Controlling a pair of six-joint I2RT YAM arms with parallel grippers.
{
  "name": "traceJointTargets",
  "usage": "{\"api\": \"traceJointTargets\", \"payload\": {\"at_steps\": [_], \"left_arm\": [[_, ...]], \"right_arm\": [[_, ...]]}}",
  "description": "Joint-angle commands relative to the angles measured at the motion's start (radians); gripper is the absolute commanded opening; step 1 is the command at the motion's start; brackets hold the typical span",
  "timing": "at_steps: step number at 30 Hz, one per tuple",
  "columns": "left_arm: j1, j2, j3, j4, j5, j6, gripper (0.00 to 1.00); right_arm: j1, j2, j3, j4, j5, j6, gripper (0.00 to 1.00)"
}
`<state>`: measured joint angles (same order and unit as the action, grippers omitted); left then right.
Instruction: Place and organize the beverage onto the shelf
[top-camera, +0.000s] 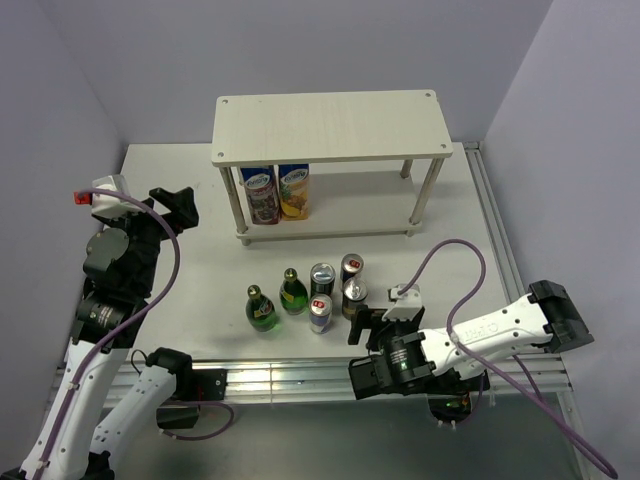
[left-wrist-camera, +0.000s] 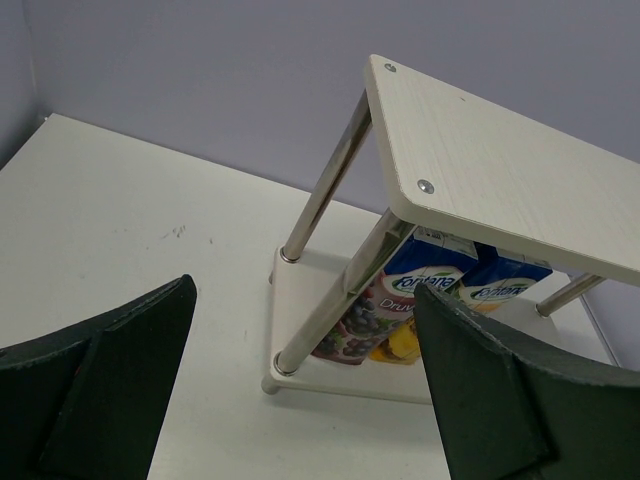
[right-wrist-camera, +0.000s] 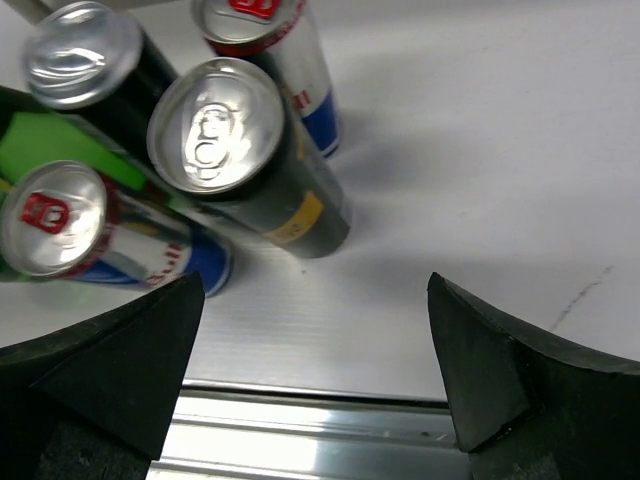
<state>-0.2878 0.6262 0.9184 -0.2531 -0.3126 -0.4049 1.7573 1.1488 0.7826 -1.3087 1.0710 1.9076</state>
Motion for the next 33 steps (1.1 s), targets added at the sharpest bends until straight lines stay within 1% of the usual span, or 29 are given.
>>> {"api": "traceJointTargets", "payload": {"at_steps": [1,2,4,5,6,7,8,9,11,12,15,17,23,29,32,33], "left_arm": [[0.003,-0.005,0.008,0.02,-0.003,0.011,0.97],[0.003,-0.006,0.005,0.018,-0.005,0.011,0.97],[0.003,-0.008,0.005,0.02,-0.006,0.012,0.97],[0.003,-0.008,0.005,0.017,-0.014,0.011,0.97],[0.003,-0.008,0.007,0.015,-0.017,0.009,0.96],[0.003,-0.01,0.007,0.015,-0.022,0.008,0.96],[0.003,-0.01,0.007,0.014,-0.025,0.008,0.96],[0.003,-0.01,0.007,0.014,-0.026,0.008,0.96],[0.003,-0.01,0.005,0.014,-0.026,0.008,0.96],[0.003,-0.011,0.007,0.012,-0.029,0.008,0.96],[0.003,-0.011,0.007,0.011,-0.033,0.008,0.95],[0.003,-0.013,0.007,0.012,-0.031,0.008,0.95],[0.003,-0.014,0.007,0.011,-0.034,0.008,0.95],[0.003,-0.016,0.007,0.009,-0.034,0.006,0.95],[0.003,-0.017,0.007,0.009,-0.034,0.006,0.95],[0.004,-0.017,0.008,0.009,-0.034,0.006,0.95]], "right_arm": [[0.007,-0.021,-0.063,-0.051,0.098,0.196,1.0],[0.007,-0.033,-0.075,-0.023,0.113,0.153,1.0],[0.001,-0.079,-0.118,0.054,0.148,0.122,1.0],[-0.007,-0.096,-0.132,0.095,0.158,0.02,1.0],[-0.019,-0.136,-0.149,0.23,0.161,-0.06,1.0],[-0.054,-0.159,-0.186,0.327,0.152,-0.165,1.0],[-0.076,-0.184,-0.209,0.423,0.138,-0.358,1.0],[-0.099,-0.234,-0.233,0.601,0.126,-0.443,1.0],[-0.15,-0.292,-0.299,0.711,0.089,-0.581,1.0],[-0.16,-0.303,-0.316,0.788,0.078,-0.617,1.0],[-0.202,-0.304,-0.339,0.839,0.057,-0.668,1.0],[-0.219,-0.275,-0.336,0.848,0.053,-0.688,1.0],[-0.229,-0.187,-0.309,0.905,0.056,-0.734,1.0],[-0.242,-0.149,-0.309,0.967,0.052,-0.775,1.0],[-0.257,-0.132,-0.319,1.023,0.05,-0.827,1.0],[-0.263,-0.13,-0.335,1.084,0.046,-0.85,1.0]]}}
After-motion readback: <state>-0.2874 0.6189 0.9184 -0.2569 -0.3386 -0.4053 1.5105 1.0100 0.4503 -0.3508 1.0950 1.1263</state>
